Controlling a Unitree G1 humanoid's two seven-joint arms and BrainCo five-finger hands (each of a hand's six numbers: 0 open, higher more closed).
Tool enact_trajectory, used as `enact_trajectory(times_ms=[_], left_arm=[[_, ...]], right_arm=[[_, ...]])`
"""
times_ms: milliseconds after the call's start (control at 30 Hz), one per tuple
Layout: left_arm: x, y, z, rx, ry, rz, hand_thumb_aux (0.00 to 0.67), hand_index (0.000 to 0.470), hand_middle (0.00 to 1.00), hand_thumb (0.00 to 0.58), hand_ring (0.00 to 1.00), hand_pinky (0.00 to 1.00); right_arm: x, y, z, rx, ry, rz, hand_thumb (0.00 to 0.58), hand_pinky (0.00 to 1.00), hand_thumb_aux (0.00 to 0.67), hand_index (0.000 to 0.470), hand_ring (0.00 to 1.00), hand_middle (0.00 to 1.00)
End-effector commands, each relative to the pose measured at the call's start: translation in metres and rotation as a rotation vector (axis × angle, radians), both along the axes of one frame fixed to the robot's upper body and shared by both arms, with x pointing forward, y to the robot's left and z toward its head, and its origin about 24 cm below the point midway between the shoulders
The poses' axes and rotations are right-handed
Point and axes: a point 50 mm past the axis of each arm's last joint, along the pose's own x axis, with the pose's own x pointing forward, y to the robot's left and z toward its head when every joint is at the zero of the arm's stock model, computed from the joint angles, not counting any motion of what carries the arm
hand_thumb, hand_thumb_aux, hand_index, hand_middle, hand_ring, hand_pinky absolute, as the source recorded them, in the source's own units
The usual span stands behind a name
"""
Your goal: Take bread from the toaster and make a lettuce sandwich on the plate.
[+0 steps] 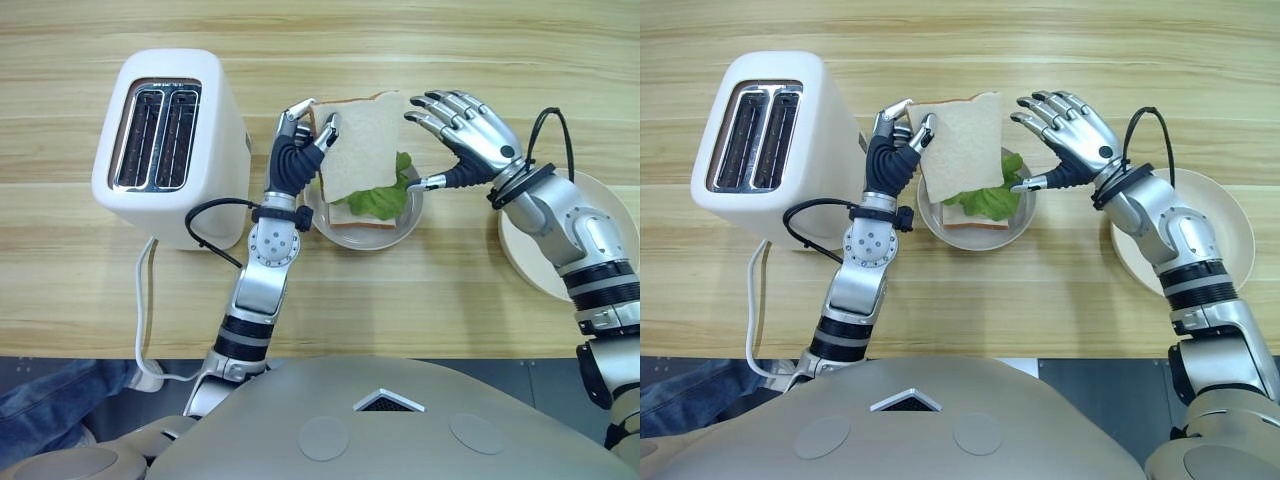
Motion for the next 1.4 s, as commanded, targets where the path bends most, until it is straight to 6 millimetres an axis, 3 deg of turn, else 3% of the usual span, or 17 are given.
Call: enact_trajectory(times_ms=[33,133,300,400,633,800,1000,1200,1400], left_arm=[[0.008,-0.017,0.000,-0.060,0.039,-0.050,0.670,0.470,1.00,0.580,1.00,1.00],[0.012,-0.017,-0.004,-0.039,0.061,-0.090,0.670,0.470,1.00,0.580,1.00,1.00],[0.017,-0.019,-0.019,0.035,0.133,-0.177,0.670,0.470,1.00,0.580,1.00,1.00],[0.019,-0.019,-0.024,0.051,0.155,-0.209,0.670,0.470,1.00,0.580,1.00,1.00],[0.020,-0.008,-0.037,0.133,0.207,-0.204,0.670,0.470,1.00,0.580,1.00,1.00],[0.021,-0.001,-0.040,0.164,0.218,-0.176,0.670,0.470,1.00,0.580,1.00,1.00],[0.020,0.003,-0.056,0.203,0.274,-0.166,0.670,0.470,1.00,0.580,1.00,1.00],[0.020,0.002,-0.069,0.235,0.318,-0.178,0.670,0.470,1.00,0.580,1.00,1.00],[0.020,-0.001,-0.075,0.248,0.335,-0.185,0.670,0.470,1.00,0.580,1.00,1.00]], right_arm=[[-0.004,-0.031,0.015,-0.021,-0.016,-0.145,0.000,0.00,0.000,0.000,0.00,0.00],[-0.009,-0.045,0.020,0.045,-0.032,-0.247,0.000,0.00,0.000,0.000,0.00,0.00],[-0.023,-0.044,0.029,0.231,-0.078,-0.302,0.000,0.00,0.000,0.000,0.00,0.00],[-0.032,-0.030,0.029,0.279,-0.069,-0.243,0.000,0.00,0.000,0.000,0.00,0.00],[-0.067,0.022,0.023,0.340,0.033,0.012,0.000,0.00,0.000,0.000,0.00,0.00],[-0.078,0.041,0.010,0.302,0.129,0.102,0.000,0.00,0.000,0.000,0.00,0.00],[-0.075,0.064,-0.003,0.272,0.203,0.187,0.000,0.00,0.000,0.000,0.00,0.00],[-0.050,0.077,-0.025,0.173,0.353,0.200,0.000,0.00,0.000,0.000,0.00,0.00],[-0.041,0.073,-0.050,-0.006,0.652,0.199,0.000,0.00,0.000,0.000,0.00,0.00]])
